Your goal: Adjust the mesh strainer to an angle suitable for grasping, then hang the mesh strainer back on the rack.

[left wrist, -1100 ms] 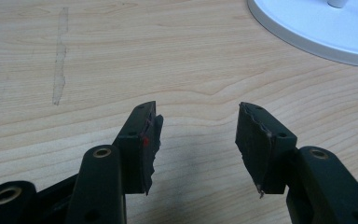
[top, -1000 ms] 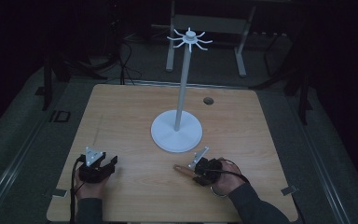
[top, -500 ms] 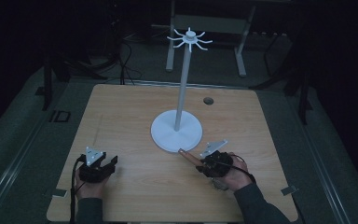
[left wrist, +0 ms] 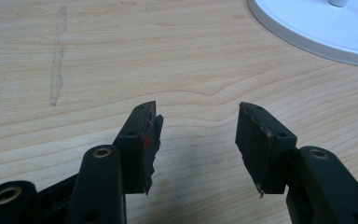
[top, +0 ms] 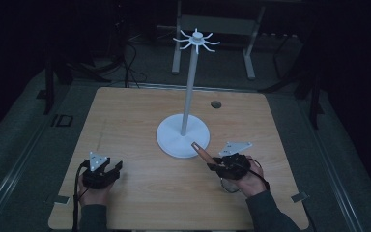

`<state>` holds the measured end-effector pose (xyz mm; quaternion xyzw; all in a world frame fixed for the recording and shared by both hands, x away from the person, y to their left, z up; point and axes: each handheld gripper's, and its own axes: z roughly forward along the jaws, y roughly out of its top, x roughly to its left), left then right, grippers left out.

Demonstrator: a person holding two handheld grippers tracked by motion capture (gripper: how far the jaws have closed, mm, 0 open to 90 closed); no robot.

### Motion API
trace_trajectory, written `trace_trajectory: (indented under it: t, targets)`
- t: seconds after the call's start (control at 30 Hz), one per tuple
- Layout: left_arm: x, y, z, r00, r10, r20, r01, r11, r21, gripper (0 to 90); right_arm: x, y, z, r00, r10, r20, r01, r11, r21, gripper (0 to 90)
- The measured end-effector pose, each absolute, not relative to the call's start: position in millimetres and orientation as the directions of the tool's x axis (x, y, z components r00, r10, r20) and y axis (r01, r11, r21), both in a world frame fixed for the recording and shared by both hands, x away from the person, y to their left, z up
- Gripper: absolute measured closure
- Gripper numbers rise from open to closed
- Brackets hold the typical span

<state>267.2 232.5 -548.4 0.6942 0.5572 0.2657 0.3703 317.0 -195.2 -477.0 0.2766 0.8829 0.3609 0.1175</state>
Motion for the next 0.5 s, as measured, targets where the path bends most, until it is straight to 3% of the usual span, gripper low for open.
trace_trajectory:
  t: [0.5]
  targets:
    - [267,233,-549,0.236,0.971,-0.045,0.577,-0.102,0.810,48.7,320,-213,-464,-0.768,0.639,0.037,0.400,0.434,0.807,68.6]
